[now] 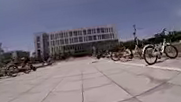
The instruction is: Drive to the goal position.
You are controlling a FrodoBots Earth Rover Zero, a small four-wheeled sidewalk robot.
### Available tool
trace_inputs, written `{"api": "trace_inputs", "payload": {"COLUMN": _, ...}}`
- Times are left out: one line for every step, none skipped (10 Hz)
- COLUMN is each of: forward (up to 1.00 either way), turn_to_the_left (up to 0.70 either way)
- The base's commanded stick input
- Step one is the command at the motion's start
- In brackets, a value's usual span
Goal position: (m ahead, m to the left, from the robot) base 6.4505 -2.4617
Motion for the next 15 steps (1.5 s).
{"api": "trace_inputs", "payload": {"forward": 0.45, "turn_to_the_left": 0.03}}
{"api": "trace_inputs", "payload": {"forward": 0.45, "turn_to_the_left": -0.23}}
{"api": "trace_inputs", "payload": {"forward": 0.45, "turn_to_the_left": -0.24}}
{"api": "trace_inputs", "payload": {"forward": 0.45, "turn_to_the_left": -0.24}}
{"api": "trace_inputs", "payload": {"forward": 0.45, "turn_to_the_left": -0.24}}
{"api": "trace_inputs", "payload": {"forward": 0.45, "turn_to_the_left": -0.24}}
{"api": "trace_inputs", "payload": {"forward": 0.45, "turn_to_the_left": -0.22}}
{"api": "trace_inputs", "payload": {"forward": 0.45, "turn_to_the_left": -0.07}}
{"api": "trace_inputs", "payload": {"forward": 0.45, "turn_to_the_left": 0.03}}
{"api": "trace_inputs", "payload": {"forward": 0.45, "turn_to_the_left": 0.03}}
{"api": "trace_inputs", "payload": {"forward": 0.45, "turn_to_the_left": 0.03}}
{"api": "trace_inputs", "payload": {"forward": 0.45, "turn_to_the_left": 0.03}}
{"api": "trace_inputs", "payload": {"forward": 0.45, "turn_to_the_left": 0.03}}
{"api": "trace_inputs", "payload": {"forward": 0.45, "turn_to_the_left": 0.03}}
{"api": "trace_inputs", "payload": {"forward": 0.45, "turn_to_the_left": 0.03}}
